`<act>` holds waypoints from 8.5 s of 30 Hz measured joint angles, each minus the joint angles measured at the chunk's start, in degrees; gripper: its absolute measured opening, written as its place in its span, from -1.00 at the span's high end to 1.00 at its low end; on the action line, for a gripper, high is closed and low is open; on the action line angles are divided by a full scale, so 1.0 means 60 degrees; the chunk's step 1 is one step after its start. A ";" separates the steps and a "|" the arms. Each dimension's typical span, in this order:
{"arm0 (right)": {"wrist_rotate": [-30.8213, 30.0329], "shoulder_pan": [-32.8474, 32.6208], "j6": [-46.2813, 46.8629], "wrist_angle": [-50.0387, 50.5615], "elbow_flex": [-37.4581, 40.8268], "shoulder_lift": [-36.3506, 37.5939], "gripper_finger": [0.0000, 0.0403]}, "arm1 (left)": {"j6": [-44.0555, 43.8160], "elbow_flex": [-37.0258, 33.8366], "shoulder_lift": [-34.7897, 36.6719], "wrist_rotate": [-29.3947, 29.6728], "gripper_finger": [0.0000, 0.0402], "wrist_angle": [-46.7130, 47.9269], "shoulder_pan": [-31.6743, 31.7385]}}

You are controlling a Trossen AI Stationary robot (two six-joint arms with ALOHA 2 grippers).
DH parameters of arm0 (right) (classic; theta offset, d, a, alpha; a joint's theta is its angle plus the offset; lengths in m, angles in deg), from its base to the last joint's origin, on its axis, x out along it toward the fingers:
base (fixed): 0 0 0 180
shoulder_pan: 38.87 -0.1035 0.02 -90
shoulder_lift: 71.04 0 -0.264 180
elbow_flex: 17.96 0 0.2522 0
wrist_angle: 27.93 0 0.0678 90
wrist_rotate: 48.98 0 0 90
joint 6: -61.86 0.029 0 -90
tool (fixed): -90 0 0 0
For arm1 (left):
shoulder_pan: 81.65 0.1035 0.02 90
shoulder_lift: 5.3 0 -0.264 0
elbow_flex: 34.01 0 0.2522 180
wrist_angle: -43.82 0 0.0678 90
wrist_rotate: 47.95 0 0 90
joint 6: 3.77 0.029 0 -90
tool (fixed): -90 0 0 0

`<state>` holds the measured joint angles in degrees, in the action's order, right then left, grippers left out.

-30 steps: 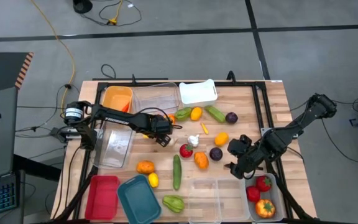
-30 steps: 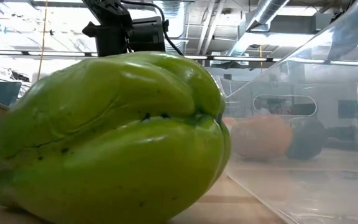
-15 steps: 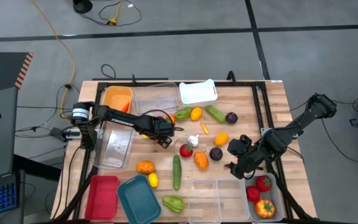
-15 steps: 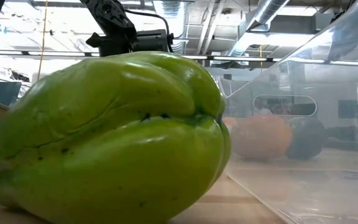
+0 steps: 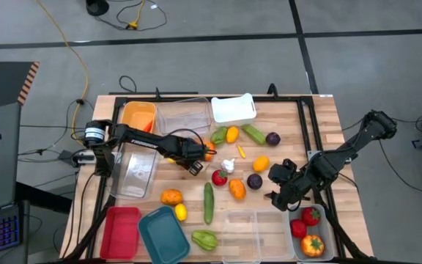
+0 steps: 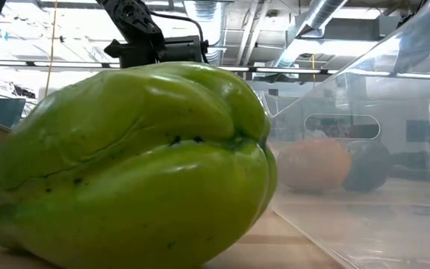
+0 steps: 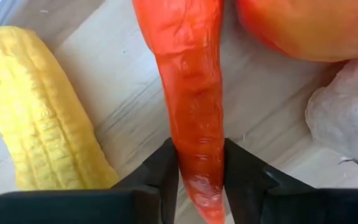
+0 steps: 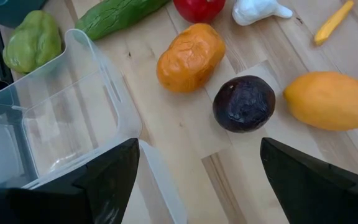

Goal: Sort produce into baskets
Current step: Put the orange carrot into the yellow bin, then put the top green cucumber into the white bin, then put the green cucumber into the white bin

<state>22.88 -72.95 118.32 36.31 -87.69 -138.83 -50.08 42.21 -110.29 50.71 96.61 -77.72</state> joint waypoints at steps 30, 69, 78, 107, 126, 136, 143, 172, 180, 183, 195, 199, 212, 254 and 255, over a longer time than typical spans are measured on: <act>0.0009 0.0000 0.0001 -0.0002 0.0000 -0.0002 -0.79 | 0.3667 0.5449 0.0062 0.1483 0.57 0.6639 -0.0136; -0.1145 0.2372 -0.3268 -0.0020 0.0000 0.0002 -0.79 | 0.4645 0.1704 0.2004 0.2148 0.42 0.8491 0.5208; -0.1158 0.4116 -0.4723 -0.0053 0.0000 0.0002 -0.79 | 0.4766 0.1606 0.2004 0.2132 0.04 0.8318 0.5268; -0.1215 0.8160 -0.7847 -0.1348 -0.0007 -0.1077 -0.79 | 0.5528 0.2361 0.4845 0.2125 0.01 0.6569 0.4627; -0.0072 0.9364 -0.7890 -0.1504 -0.0007 -0.3909 -0.79 | 0.5173 0.2361 0.5298 0.2105 0.01 0.5485 0.3475; 0.1087 0.9850 -0.7735 -0.1545 -0.0007 -0.3982 -0.76 | 0.5173 0.2361 0.5297 0.2139 0.01 0.5281 0.3461; 0.1574 0.9930 -0.7739 -0.1625 -0.0004 -0.4895 -0.59 | 0.5175 0.2361 0.5297 0.2141 0.01 0.5282 0.3462; 0.2504 0.9919 -0.7763 -0.1853 0.0000 -0.1979 -0.12 | 0.5373 0.2357 0.5297 0.2121 0.01 0.4760 0.3461; 0.2267 1.0408 -0.8557 -0.5026 -0.0006 -0.2049 -0.11 | 0.5370 0.2357 0.5297 0.2106 0.01 0.4499 0.3461; 0.2267 1.0611 -0.8741 -0.6036 -0.0007 -0.2390 -0.14 | 0.5366 0.2357 0.5297 0.2102 0.01 0.4499 0.3461; 0.2272 1.1260 -0.8739 -0.6812 -0.0011 -0.3455 -0.15 | 0.5424 0.2357 0.5293 0.2088 0.01 0.4499 0.3457; 0.2264 1.1352 -0.8738 -0.6849 -0.0011 -0.3446 -0.18 | 0.5497 0.2357 0.5293 0.2078 0.01 0.4495 0.3457; 0.2267 1.1402 -0.8735 -0.6812 -0.0018 -0.3383 -0.42 | 0.5502 0.2357 0.5293 0.1947 0.01 0.4477 0.3455; 0.2273 0.7098 -0.7691 -0.3680 -0.0805 -0.1548 -0.42 | 0.1365 0.2353 0.5293 -0.1430 0.00 0.2747 -0.0615; 0.2271 0.6875 -0.7657 -0.3743 -0.0805 -0.1547 -0.42 | 0.1015 0.2353 0.5293 -0.1297 0.00 0.2747 -0.0656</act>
<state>36.50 -31.70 72.38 13.85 -92.52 -148.12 -43.98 56.33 -78.53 42.92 113.10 -81.66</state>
